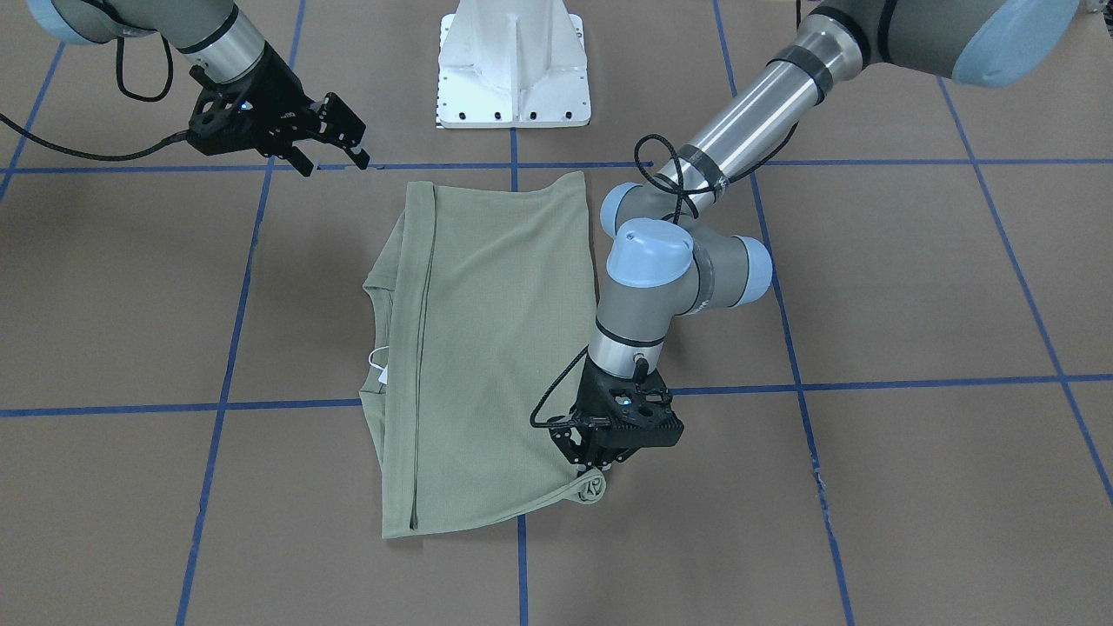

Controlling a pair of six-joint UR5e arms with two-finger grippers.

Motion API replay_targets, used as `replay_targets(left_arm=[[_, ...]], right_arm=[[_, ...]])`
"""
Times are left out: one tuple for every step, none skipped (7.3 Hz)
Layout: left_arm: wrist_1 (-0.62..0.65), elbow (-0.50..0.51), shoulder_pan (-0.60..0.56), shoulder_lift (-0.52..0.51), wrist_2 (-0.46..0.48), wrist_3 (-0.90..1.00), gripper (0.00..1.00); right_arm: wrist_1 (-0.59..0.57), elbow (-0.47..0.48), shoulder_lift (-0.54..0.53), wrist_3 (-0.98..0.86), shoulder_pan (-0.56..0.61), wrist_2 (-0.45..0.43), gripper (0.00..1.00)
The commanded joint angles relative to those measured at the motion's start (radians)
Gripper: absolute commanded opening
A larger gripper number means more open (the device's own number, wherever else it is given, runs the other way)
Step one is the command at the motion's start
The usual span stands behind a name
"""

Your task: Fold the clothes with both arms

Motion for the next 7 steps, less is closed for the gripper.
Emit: replay_targets(left_arm=[[-0.022, 0.003, 0.0, 0.003, 0.01, 0.003, 0.99], [-0.049, 0.003, -0.009, 0.004, 0.001, 0.002, 1.0], [-0.048, -0.007, -0.046, 0.005, -0.069, 0.008, 1.0], [-0.04, -0.028, -0.064, 0.032, -0.176, 0.038, 1.0], [-0.036, -0.14, -0.064, 0.128, -0.187, 0.04, 1.0], [0.01, -0.237, -0.066, 0.204, -0.193, 0.046, 1.0], [0.105, -0.304, -0.08, 0.223, -0.261, 0.048, 1.0]], right_arm=[[-0.002, -0.001, 0.002, 0.0, -0.004, -0.024, 1.0], [-0.027, -0.021, 0.041, -0.001, -0.006, -0.029, 1.0], [-0.146, -0.036, 0.108, -0.01, -0.003, -0.035, 1.0], [-0.314, -0.038, 0.206, -0.047, -0.003, -0.04, 1.0], [-0.491, -0.056, 0.312, -0.135, -0.007, -0.041, 1.0], [-0.594, -0.096, 0.388, -0.188, -0.027, -0.076, 1.0], [-0.617, -0.14, 0.416, -0.222, -0.068, -0.139, 1.0]])
